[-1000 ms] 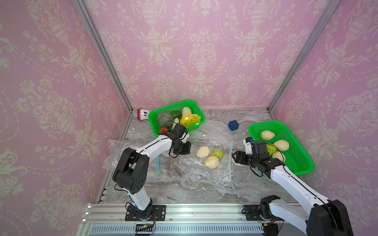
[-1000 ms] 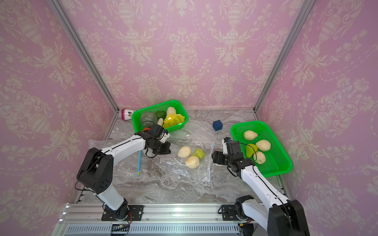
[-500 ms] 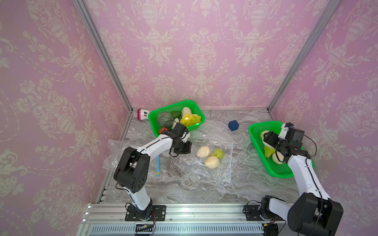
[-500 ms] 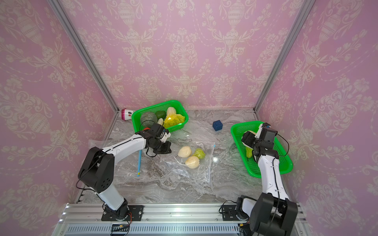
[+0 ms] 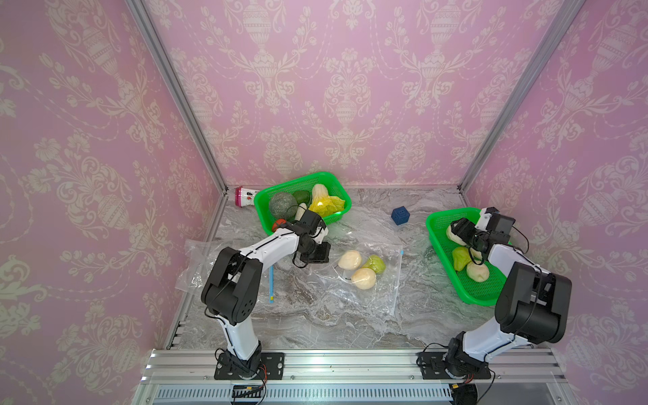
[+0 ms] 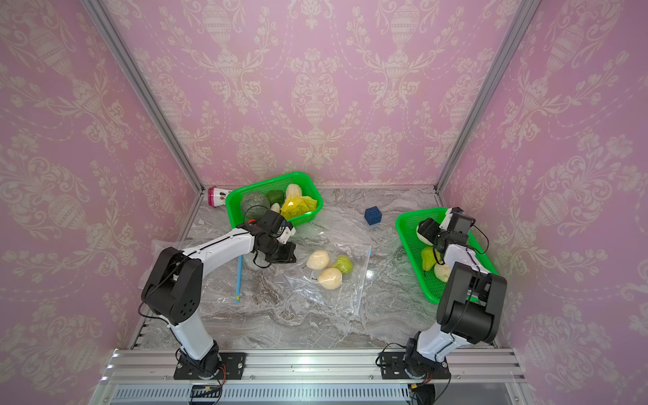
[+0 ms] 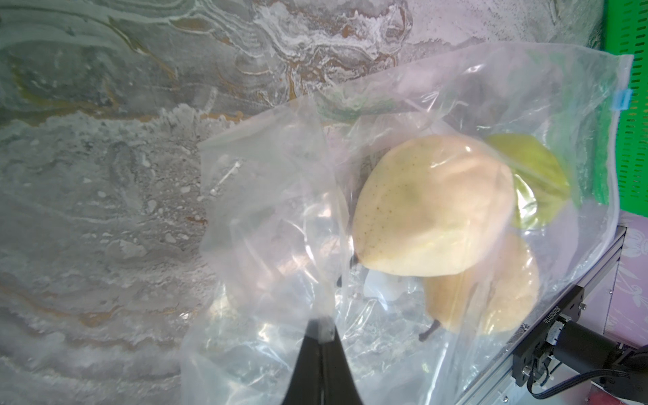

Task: Open the zip-top bag and take out the pear
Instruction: Place the pear in the basket.

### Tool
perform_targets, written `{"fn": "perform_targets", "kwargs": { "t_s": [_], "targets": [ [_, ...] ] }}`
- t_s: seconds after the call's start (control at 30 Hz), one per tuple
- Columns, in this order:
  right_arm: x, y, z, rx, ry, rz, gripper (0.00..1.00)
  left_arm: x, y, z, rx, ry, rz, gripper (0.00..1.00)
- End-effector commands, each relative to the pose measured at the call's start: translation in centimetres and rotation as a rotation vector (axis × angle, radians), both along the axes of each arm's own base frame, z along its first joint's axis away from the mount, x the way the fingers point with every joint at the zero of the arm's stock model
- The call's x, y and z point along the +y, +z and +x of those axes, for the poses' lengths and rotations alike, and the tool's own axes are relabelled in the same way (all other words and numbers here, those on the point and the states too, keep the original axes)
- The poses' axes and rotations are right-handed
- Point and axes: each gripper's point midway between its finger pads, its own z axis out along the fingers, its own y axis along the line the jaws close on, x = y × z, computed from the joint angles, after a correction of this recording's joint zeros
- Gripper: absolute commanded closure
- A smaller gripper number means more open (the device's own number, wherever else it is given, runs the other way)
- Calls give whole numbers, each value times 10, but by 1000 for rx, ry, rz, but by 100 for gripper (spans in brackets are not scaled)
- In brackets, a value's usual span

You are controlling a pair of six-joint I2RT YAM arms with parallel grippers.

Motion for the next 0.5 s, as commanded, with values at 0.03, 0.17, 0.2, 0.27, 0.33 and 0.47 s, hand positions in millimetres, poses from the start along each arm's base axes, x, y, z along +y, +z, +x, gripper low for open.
{"fn": "perform_targets", "kwargs": {
  "t_s": [0.03,0.17,0.2,0.27,0.33,0.47],
  "targets": [
    [4,17,35,-88,49,13,29,-2,6,3,-5,-25,-10,100],
    [11,6,43,-67,101,6,21,-1,6,4,-7,-26,-5,100],
    [12,6,44,-64,110,-8,20,0,5,4,-6,-25,-2,100],
    [12,10,45,-65,113,-45,17,0,6,2,-6,-26,0,100],
    [13,22,45,-90,119,-72,15,1,7,2,-9,-24,-1,100],
    [22,53,39,-132,137,-166,10,2,8,1,-10,-23,-1,100]
  ]
}}
